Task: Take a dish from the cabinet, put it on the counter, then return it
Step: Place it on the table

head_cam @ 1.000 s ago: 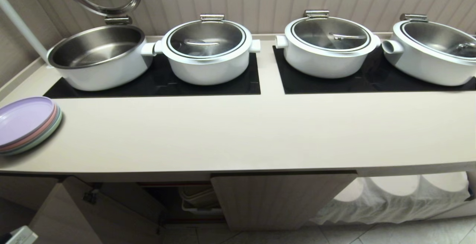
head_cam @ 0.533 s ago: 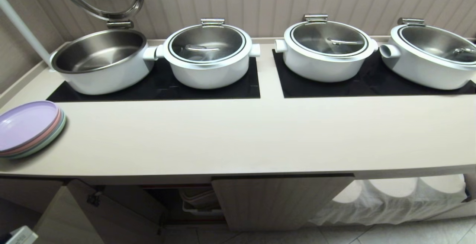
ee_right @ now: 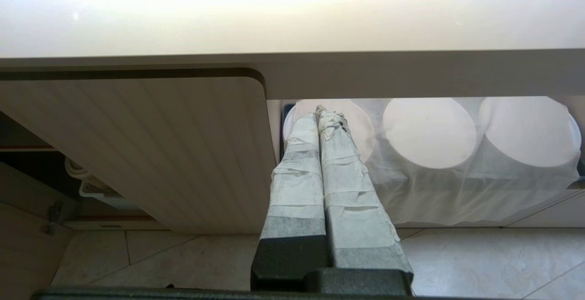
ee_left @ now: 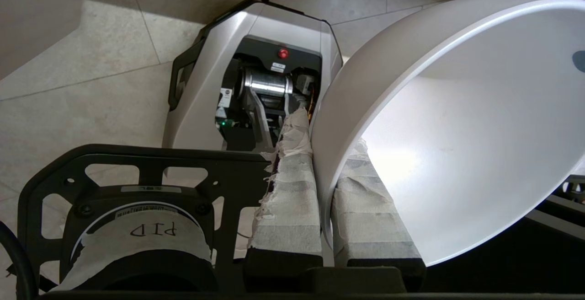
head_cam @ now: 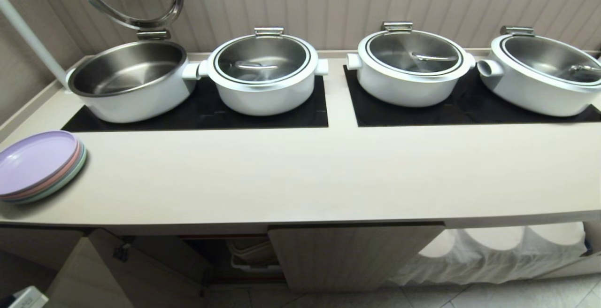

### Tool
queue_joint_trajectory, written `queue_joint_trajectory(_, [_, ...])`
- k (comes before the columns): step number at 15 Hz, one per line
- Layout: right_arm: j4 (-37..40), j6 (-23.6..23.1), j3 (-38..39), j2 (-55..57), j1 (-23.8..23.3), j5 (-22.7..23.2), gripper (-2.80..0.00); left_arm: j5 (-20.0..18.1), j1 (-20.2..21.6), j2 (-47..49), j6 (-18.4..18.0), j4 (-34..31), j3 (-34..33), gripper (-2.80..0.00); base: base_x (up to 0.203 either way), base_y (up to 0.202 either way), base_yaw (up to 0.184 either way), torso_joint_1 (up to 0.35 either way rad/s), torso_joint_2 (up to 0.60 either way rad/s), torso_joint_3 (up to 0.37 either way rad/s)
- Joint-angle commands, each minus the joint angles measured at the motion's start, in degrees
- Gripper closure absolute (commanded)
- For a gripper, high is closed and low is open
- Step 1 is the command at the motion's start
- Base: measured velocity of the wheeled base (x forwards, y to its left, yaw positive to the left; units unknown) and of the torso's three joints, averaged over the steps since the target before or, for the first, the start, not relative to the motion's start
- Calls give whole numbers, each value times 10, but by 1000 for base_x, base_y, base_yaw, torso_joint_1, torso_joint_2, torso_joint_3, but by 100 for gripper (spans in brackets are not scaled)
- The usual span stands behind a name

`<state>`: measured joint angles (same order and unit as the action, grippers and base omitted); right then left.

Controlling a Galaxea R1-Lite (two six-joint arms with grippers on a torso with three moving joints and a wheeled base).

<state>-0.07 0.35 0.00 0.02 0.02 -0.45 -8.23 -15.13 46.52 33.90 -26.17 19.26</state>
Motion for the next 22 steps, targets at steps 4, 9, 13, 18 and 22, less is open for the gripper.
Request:
queue_joint_trajectory(4, [0, 0, 0, 0, 0, 0, 0, 0, 0, -1, 2, -1, 3, 0, 0, 0, 0, 20, -40, -20])
queue_joint_trajectory(9, [0, 0, 0, 0, 0, 1, 0, 2, 0, -1, 3, -10, 30, 0, 0, 0, 0, 0, 0, 0])
queue_joint_trajectory(13, [0, 0, 0, 0, 1, 1, 0, 1, 2, -4, 3, -11, 28, 0, 0, 0, 0, 0, 0, 0])
queue_joint_trajectory(18, [0, 0, 0, 0, 0, 1, 0, 0, 5, -20, 3, -21, 25, 0, 0, 0, 0, 0, 0, 0])
queue_joint_trajectory(22, [0, 0, 0, 0, 0, 1, 0, 0, 3, -38, 4, -49, 17, 0, 0, 0, 0, 0, 0, 0])
